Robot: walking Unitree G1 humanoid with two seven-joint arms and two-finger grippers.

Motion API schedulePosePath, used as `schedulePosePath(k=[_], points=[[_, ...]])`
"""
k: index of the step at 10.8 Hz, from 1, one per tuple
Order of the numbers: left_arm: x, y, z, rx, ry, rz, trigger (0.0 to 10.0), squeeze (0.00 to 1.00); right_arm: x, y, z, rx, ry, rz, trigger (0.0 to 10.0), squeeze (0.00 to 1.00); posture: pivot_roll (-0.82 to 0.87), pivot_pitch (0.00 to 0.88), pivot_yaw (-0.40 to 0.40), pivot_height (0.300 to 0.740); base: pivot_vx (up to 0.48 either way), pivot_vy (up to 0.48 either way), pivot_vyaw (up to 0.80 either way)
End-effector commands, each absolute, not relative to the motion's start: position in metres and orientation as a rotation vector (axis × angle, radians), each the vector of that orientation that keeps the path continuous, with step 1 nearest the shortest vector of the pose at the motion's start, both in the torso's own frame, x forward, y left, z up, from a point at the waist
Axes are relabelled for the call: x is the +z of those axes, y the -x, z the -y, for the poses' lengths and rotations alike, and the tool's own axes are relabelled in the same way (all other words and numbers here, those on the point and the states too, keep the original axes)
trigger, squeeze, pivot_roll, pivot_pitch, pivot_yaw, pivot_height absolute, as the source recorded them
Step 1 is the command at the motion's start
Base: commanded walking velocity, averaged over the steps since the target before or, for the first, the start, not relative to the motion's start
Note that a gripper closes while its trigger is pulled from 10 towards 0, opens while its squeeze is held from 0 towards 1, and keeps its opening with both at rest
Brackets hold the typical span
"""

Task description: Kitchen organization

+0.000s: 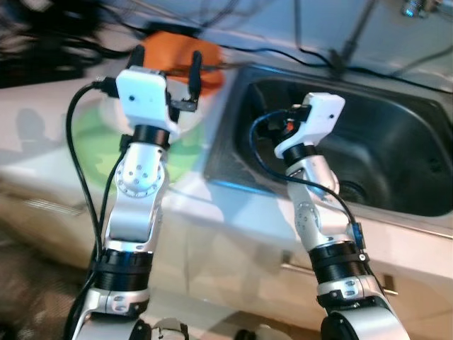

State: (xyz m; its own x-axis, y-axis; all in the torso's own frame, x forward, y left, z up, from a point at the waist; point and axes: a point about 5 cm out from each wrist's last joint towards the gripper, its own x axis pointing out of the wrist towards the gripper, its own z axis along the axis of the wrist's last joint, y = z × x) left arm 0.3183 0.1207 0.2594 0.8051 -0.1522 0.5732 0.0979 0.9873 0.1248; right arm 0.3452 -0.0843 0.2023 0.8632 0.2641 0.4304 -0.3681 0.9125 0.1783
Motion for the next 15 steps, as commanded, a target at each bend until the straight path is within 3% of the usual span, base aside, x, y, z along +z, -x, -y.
schedulePosePath(k=[1, 6, 10, 12, 15], points=[[0.27, -0.318, -0.115, -0.172, -0.099, 0.639, 10.0, 0.0, 0.203, -0.346, 0.087, 0.328, -0.261, 0.412, 10.0, 0.0, 0.11, 0.118, -0.087, 0.74, 0.0, 0.0, 0.0], [0.278, -0.335, -0.174, -0.056, -0.176, 0.487, 10.0, 0.0, 0.2, -0.346, 0.086, 0.332, -0.261, 0.398, 10.0, 0.0, 0.12, 0.111, -0.078, 0.74, 0.0, 0.0, 0.0], [0.297, -0.312, -0.236, -0.108, -0.153, 0.314, 10.0, 0.0, 0.196, -0.347, 0.081, 0.338, -0.268, 0.381, 10.0, 0.0, 0.15, 0.099, -0.067, 0.74, 0.0, 0.0, 0.0], [0.274, -0.303, -0.245, -0.17, -0.132, 0.148, 10.0, 0.0, 0.195, -0.347, 0.078, 0.346, -0.27, 0.376, 10.0, 0.0, 0.16, 0.088, -0.064, 0.74, 0.0, 0.0, 0.0], [0.252, -0.29, -0.237, -0.327, -0.094, -0.014, 10.0, 0.0, 0.193, -0.347, 0.077, 0.35, -0.27, 0.373, 10.0, 0.0, 0.16, 0.077, -0.061, 0.74, 0.0, 0.0, 0.0]])
